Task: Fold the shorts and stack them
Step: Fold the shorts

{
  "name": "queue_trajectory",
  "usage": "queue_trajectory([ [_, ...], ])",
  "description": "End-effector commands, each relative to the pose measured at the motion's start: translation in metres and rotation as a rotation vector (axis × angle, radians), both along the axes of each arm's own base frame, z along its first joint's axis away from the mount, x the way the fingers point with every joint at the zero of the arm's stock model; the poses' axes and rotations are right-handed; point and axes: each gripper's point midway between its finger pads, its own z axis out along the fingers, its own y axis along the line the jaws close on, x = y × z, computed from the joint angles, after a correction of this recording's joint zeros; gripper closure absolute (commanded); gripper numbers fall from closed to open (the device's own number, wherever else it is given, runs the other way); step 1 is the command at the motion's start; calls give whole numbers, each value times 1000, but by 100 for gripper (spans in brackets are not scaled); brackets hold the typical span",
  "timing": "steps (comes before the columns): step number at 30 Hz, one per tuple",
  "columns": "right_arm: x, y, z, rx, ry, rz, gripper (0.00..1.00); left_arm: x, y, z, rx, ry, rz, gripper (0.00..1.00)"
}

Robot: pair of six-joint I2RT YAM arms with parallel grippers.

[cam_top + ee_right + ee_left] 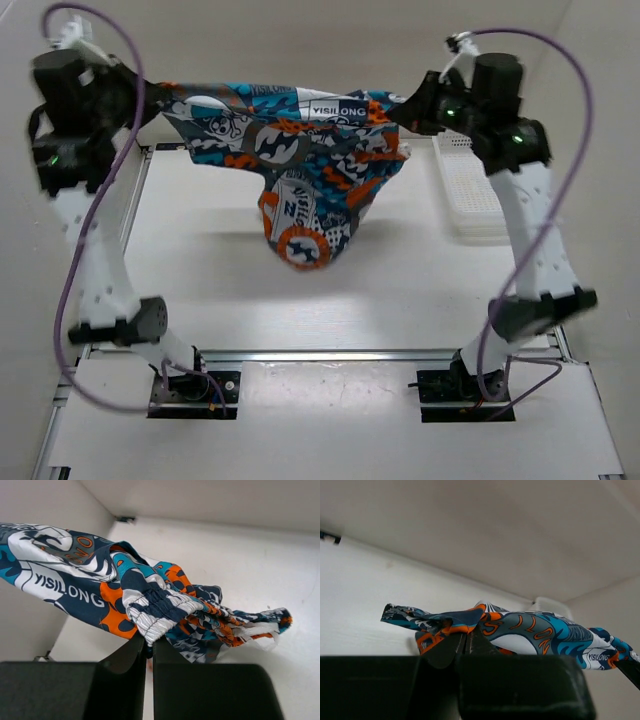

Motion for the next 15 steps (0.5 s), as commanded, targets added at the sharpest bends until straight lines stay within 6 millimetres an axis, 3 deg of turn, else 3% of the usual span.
queue_trajectory([
  [1,-42,-48,38,-61,-107,-92,99,-84,38,74,54,-209,177,90],
  [2,-68,-53,57,-53,-160,-82,99,-100,38,81,56,-223,188,90],
  [4,-94,-59,77,-40,-211,-85,99,-143,34,106,70,-306,219,90],
  [5,-120,-64,97,-25,-268,-87,99,-158,31,114,73,-336,220,90],
  [7,-149,-71,122,-15,-344,-88,99,-189,29,128,53,-400,253,90],
  [9,-186,-79,149,1,-439,-91,99,-205,30,134,46,-428,284,90],
  [11,-209,-86,165,12,-490,-104,99,-217,31,144,39,-465,304,90],
  [15,-225,-93,173,18,-521,-126,99,-233,27,159,42,-525,303,90],
])
